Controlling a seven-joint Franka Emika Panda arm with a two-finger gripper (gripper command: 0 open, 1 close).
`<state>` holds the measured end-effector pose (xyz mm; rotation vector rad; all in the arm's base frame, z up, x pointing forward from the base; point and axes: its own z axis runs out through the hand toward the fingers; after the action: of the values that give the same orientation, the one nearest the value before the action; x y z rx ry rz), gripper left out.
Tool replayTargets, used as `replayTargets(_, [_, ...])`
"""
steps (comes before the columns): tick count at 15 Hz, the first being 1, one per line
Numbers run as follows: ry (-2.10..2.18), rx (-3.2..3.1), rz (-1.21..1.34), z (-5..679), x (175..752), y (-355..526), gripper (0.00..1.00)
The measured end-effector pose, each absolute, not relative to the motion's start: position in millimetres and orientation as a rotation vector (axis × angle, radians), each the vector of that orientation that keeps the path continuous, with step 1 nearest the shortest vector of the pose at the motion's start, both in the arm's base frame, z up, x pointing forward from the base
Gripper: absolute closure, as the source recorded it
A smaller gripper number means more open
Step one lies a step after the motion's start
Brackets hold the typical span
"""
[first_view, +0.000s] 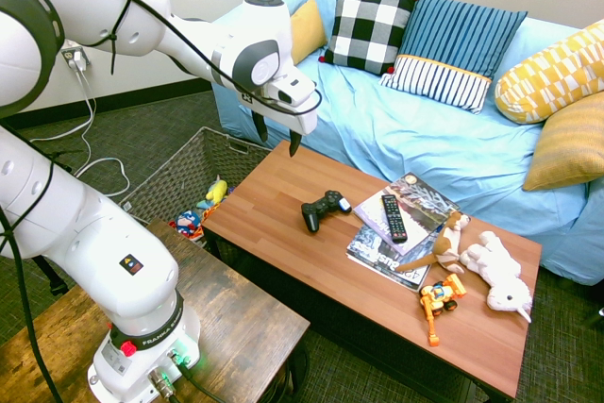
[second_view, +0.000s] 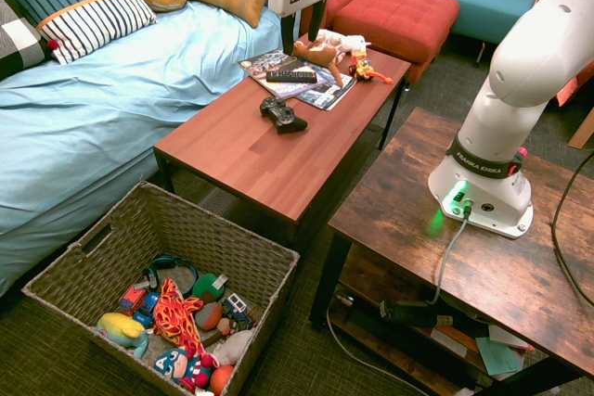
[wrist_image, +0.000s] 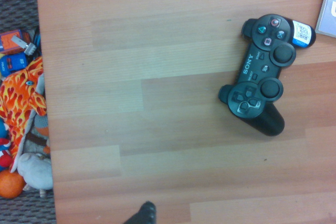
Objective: Put the gamepad in the basket
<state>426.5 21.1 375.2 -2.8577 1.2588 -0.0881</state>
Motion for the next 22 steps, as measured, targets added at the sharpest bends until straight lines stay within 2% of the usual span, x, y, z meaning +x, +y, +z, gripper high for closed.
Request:
replayTargets(4, [1.324,-2.832,-0.069,364.3,430.3,16.0,0.00])
replayTargets(8, [1.445,-2.778,-0.050,315.2,449.9,4.3,0.00])
replayTargets(15, [1.611,-2.738,0.030,211.1,528.0,-23.4,0.00])
replayTargets(22, [1.716,-2.684,0.007,177.7,543.5,-23.2,0.00])
